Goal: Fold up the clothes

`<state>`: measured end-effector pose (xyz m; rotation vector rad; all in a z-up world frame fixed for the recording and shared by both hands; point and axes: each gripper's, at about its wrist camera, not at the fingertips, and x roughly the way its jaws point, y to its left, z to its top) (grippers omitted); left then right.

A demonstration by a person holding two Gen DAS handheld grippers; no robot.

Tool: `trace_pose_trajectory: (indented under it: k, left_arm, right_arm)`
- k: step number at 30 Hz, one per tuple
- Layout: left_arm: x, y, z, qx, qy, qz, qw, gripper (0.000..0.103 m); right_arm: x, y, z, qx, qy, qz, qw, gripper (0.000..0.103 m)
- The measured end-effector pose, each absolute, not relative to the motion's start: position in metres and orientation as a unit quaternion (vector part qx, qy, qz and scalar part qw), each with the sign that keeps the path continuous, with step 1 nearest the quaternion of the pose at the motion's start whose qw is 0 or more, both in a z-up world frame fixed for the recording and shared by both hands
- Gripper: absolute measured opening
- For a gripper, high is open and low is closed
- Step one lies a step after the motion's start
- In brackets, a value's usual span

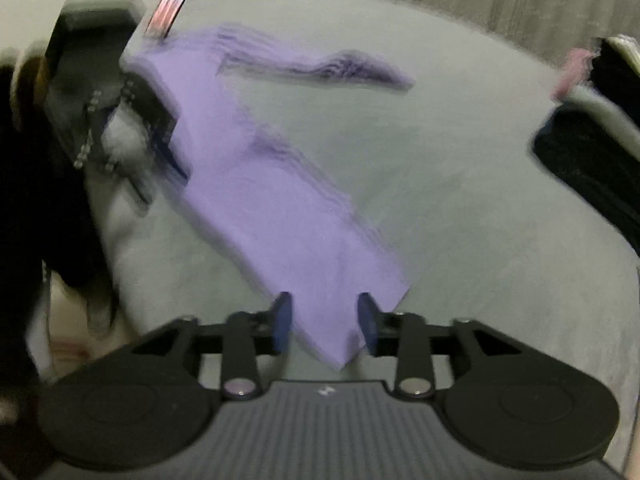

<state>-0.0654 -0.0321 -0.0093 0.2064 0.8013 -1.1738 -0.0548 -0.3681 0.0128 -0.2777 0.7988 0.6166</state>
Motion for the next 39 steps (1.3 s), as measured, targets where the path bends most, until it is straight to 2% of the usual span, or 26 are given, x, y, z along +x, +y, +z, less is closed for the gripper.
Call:
trace_pose_trajectory:
  k: [4,9,10,11,12,13,19,21,22,23,25,37,39]
  left_arm:
    - [-0.062,-0.008,-0.003,0.085,0.364,-0.513,0.773,0.047]
    - [-0.051,0.034,-0.001,0.076,0.375,-0.45,0.807,0.047]
    - [-0.048,0.042,-0.004,0.074,0.382,-0.436,0.811,0.047]
    - [-0.047,0.047,-0.006,0.073,0.389,-0.429,0.812,0.047]
    - [-0.047,0.051,-0.008,0.074,0.393,-0.425,0.812,0.047]
    - [-0.047,0.057,-0.011,0.074,0.4,-0.421,0.811,0.047]
    - [-0.054,0.067,-0.016,0.068,0.399,-0.422,0.811,0.047]
    - [-0.054,0.069,-0.017,0.068,0.398,-0.423,0.811,0.047]
    - [-0.055,0.07,-0.017,0.067,0.398,-0.423,0.811,0.047]
    - [-0.056,0.072,-0.016,0.066,0.398,-0.423,0.811,0.048]
    - [-0.055,0.071,-0.012,0.072,0.393,-0.422,0.814,0.051]
    - [-0.02,0.067,-0.001,0.106,0.354,-0.293,0.882,0.057]
    - [-0.015,0.065,-0.004,0.108,0.35,-0.277,0.888,0.062]
  right_arm:
    - [-0.029,-0.381,0.011,-0.056,0.377,0.245,0.891,0.036]
    - [-0.01,-0.368,-0.011,-0.057,0.403,0.242,0.881,0.032]
    - [-0.008,-0.363,-0.017,-0.062,0.408,0.241,0.878,0.028]
    - [-0.006,-0.358,-0.022,-0.067,0.413,0.238,0.877,0.018]
    - [-0.005,-0.353,-0.024,-0.069,0.416,0.237,0.875,0.013]
    - [-0.007,-0.35,-0.024,-0.069,0.418,0.24,0.873,0.002]
    - [-0.02,-0.355,-0.011,-0.11,0.436,0.19,0.873,0.002]
    - [-0.017,-0.356,-0.016,-0.105,0.449,0.188,0.868,0.005]
    - [-0.016,-0.355,-0.013,-0.1,0.444,0.186,0.871,0.011]
    - [-0.015,-0.355,-0.01,-0.096,0.439,0.184,0.874,0.026]
    - [-0.013,-0.353,-0.005,-0.089,0.429,0.182,0.88,0.045]
    - [0.047,-0.276,0.021,-0.031,0.39,0.138,0.91,0.084]
    - [0.053,-0.262,0.025,-0.026,0.382,0.142,0.913,0.09]
